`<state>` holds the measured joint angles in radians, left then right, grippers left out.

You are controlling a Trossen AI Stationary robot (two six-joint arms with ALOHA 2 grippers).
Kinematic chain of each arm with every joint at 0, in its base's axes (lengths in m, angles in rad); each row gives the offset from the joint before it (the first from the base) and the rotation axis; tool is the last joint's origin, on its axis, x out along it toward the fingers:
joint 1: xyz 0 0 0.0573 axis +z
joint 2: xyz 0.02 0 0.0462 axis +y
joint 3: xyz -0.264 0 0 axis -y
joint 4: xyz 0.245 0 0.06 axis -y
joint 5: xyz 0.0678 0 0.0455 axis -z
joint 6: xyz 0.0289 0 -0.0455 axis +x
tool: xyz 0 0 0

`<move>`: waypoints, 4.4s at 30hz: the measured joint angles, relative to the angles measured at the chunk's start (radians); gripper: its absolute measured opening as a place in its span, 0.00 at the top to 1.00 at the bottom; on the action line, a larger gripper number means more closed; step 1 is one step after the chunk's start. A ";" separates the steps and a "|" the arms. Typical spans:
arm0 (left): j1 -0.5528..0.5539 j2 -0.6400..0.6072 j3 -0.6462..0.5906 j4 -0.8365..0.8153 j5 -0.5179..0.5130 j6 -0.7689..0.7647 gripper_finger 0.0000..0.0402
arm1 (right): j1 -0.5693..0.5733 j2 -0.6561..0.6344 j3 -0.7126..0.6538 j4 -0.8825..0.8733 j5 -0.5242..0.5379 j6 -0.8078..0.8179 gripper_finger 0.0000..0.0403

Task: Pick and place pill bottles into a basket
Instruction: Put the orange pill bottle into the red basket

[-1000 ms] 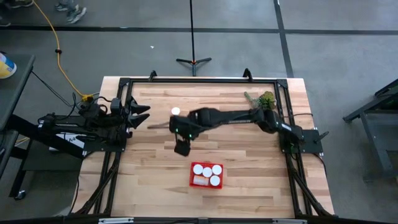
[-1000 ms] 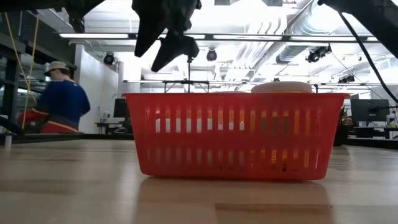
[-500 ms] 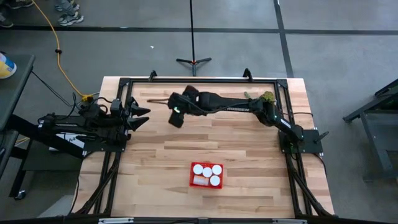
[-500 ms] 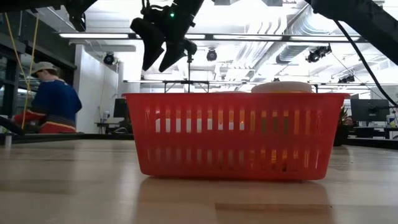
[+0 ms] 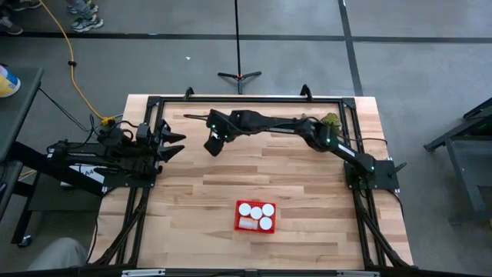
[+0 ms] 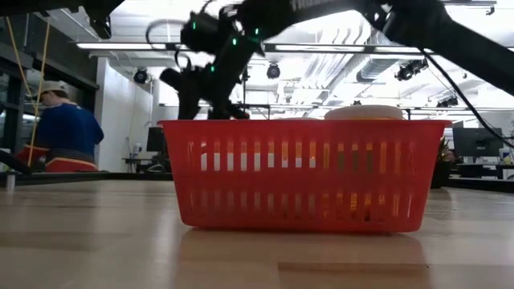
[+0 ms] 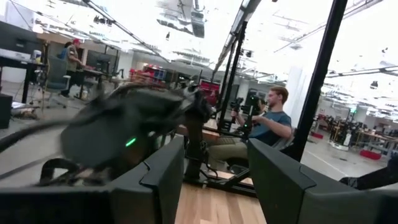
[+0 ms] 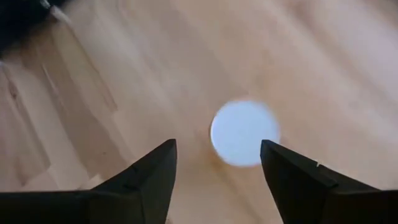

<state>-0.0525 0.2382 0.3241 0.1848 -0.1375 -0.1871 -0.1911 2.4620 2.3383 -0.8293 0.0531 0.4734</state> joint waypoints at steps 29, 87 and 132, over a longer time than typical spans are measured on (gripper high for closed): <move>0.000 0.000 0.000 -0.002 0.079 -0.004 0.47 | -0.073 0.034 0.011 -0.012 -0.299 -0.031 0.20; 0.000 0.000 0.000 -0.008 0.098 -0.080 0.47 | -0.090 0.067 0.017 0.139 -0.216 -0.160 0.17; 0.000 0.000 0.000 -0.017 0.105 -0.106 0.47 | -0.072 0.154 0.017 0.254 -0.234 -0.139 0.18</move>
<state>-0.0528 0.2379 0.3241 0.1682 -0.0329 -0.2935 -0.2629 2.6163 2.3550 -0.5753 -0.1808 0.3340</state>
